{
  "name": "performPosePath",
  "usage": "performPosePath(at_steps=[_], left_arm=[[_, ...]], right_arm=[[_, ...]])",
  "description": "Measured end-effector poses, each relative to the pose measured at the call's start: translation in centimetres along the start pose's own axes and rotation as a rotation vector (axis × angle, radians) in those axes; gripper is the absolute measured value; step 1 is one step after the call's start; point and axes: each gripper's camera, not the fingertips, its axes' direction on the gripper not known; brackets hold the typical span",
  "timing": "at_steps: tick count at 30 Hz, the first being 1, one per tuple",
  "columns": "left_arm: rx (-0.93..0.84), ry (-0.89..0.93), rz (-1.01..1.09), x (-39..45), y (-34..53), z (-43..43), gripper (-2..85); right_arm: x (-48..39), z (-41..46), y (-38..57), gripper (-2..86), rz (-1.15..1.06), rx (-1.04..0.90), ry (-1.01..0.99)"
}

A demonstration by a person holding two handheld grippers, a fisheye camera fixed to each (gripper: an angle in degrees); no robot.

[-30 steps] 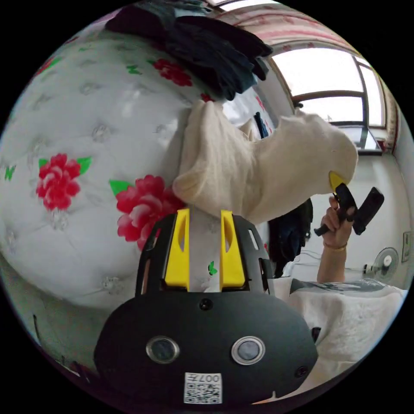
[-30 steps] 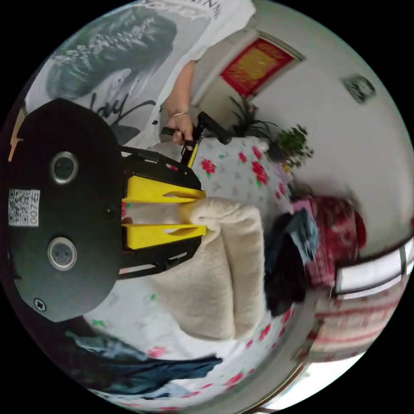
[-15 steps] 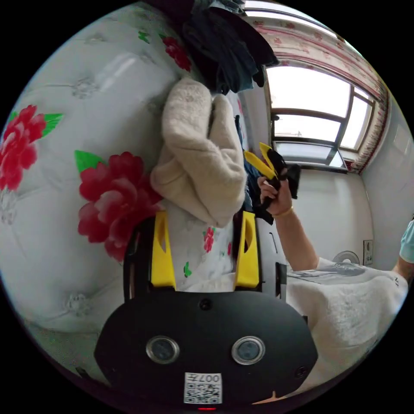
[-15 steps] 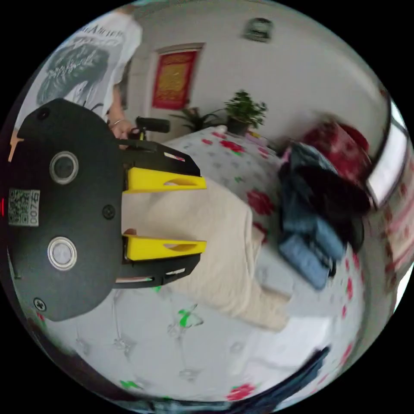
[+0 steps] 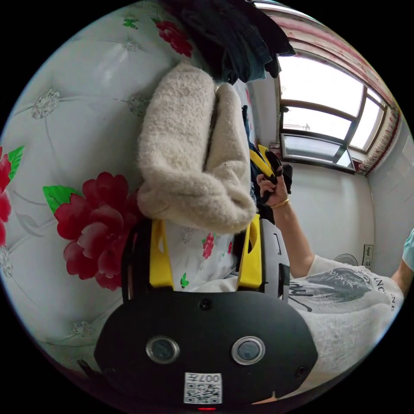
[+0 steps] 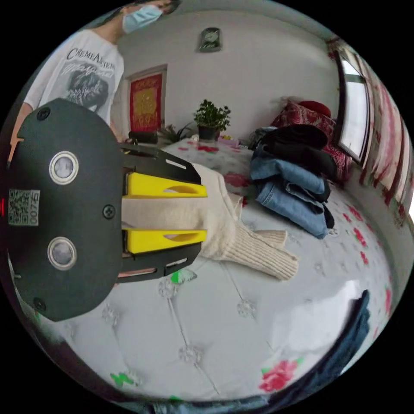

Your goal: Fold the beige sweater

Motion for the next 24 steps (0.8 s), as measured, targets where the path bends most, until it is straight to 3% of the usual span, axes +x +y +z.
performPosePath(at_steps=[5,11,18,24], left_arm=[[-0.020,0.006,-0.022,-0.5,-0.6,-0.2,19.5],[-0.008,0.024,0.026,-0.1,-0.9,-1.5,8.6],[0.179,0.115,0.085,1.6,-1.2,-10.9,7.5],[0.207,0.206,0.272,8.7,-4.5,-15.8,6.9]], right_arm=[[4.1,0.0,-0.6,11.6,0.094,-0.013,-0.022],[7.9,5.1,-0.1,8.5,0.216,-0.061,-0.293],[5.3,1.3,10.1,4.3,0.136,0.029,-0.594],[-1.0,-0.7,17.5,2.0,0.065,0.088,-0.750]])
